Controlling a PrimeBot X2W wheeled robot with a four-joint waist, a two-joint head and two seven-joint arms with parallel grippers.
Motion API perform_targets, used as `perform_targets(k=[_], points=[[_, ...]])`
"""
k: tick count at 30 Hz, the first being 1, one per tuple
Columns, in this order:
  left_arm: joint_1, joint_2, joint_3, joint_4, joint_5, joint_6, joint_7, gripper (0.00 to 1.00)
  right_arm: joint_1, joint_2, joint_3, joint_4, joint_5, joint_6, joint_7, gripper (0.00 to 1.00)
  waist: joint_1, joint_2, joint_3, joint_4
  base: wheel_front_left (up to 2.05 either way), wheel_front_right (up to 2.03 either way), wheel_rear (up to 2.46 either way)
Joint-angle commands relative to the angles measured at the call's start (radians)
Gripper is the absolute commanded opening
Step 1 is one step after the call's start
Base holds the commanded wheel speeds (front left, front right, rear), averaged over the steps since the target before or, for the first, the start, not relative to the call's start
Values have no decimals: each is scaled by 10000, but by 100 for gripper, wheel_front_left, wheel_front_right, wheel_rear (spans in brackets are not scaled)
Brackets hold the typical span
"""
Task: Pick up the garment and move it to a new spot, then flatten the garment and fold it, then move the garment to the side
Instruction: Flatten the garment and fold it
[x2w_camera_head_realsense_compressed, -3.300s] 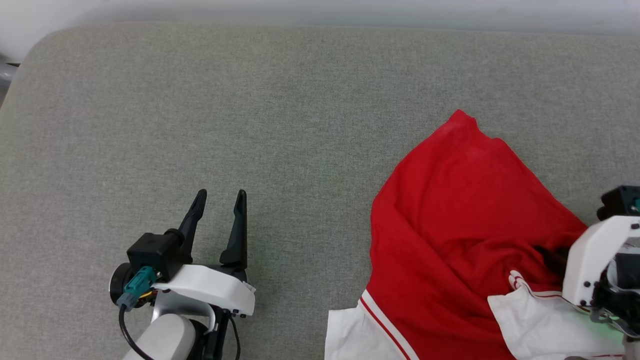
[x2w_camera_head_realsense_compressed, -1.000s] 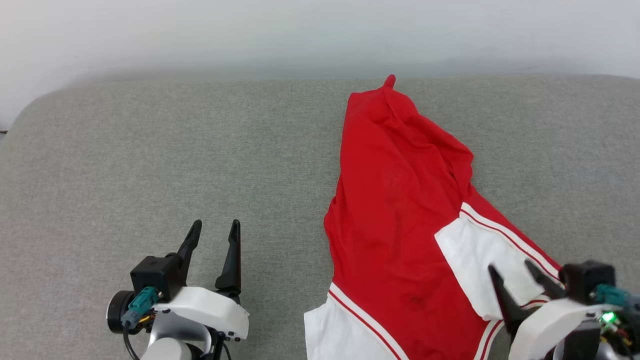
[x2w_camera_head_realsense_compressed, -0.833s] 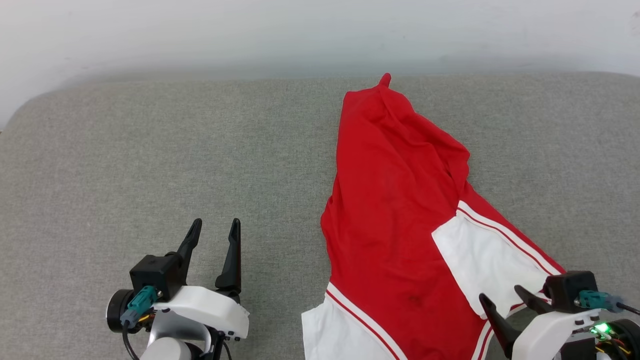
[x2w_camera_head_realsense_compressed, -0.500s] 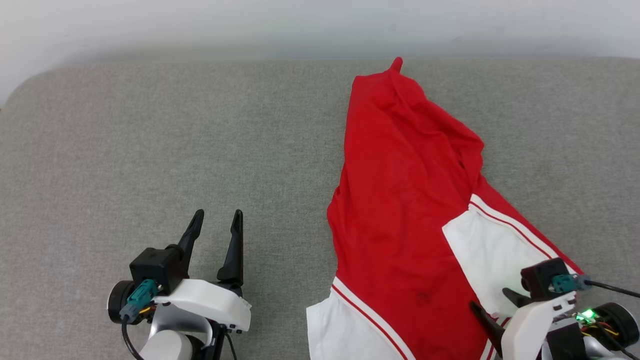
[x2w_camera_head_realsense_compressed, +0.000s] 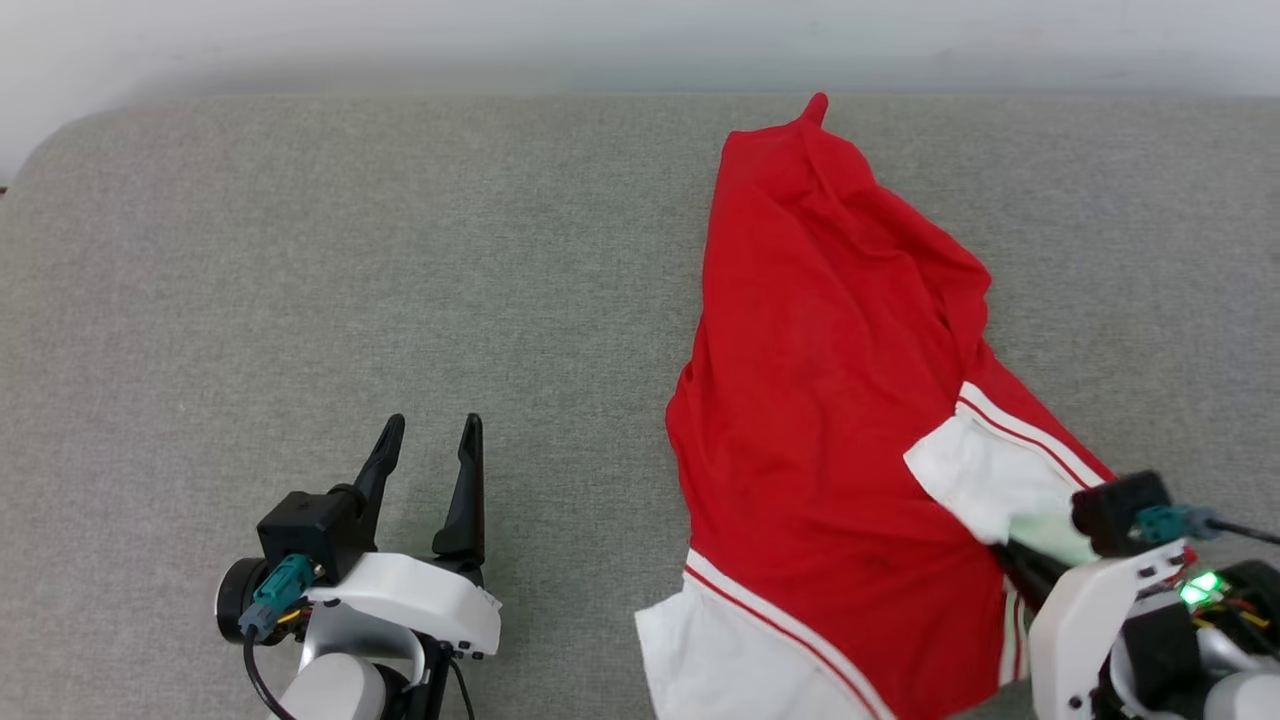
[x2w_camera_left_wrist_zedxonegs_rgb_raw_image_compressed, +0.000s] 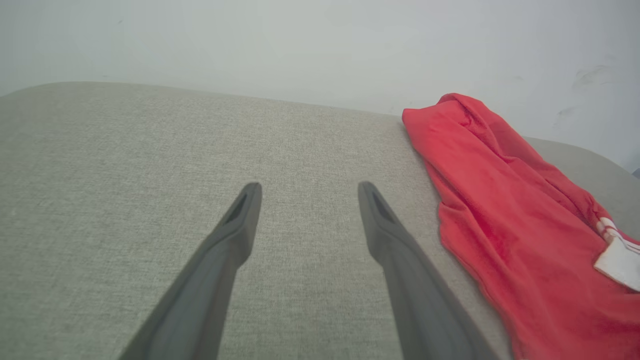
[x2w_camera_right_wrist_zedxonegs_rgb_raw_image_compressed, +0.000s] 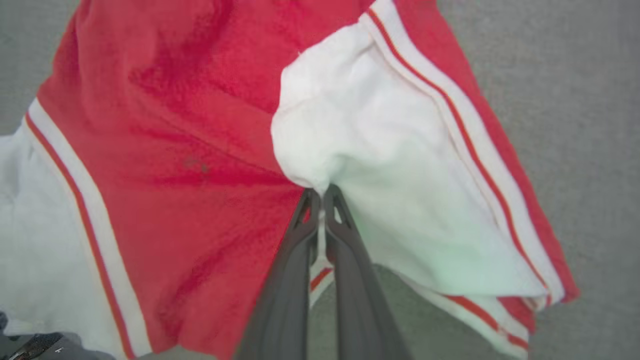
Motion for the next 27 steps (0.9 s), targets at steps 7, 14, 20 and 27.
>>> perform_targets(k=[7, 14, 20, 27], points=[[-53, 66, -47, -45, 25, 42, -11, 100, -513, 550, -1479, -629, 170, -12, -279, 0, -1, 0, -189, -312, 0, 0, 0], [-228, 125, -125, -166, 61, 15, 52, 100, -1247, 1234, -3564, 442, 643, -11, -385, 0, -1, 0, 133, -376, 0, 0, 0], [-380, 153, -196, -204, 67, -30, 69, 100, -1825, 1529, -4960, 1874, 783, -11, -762, 0, -1, 0, 540, -234, 0, 0, 0], [-465, 189, -202, -144, 23, -48, 32, 100, -2220, 1626, -5305, 2832, 543, -11, -1900, 100, -1, 0, 674, -149, 0, 0, 0]])
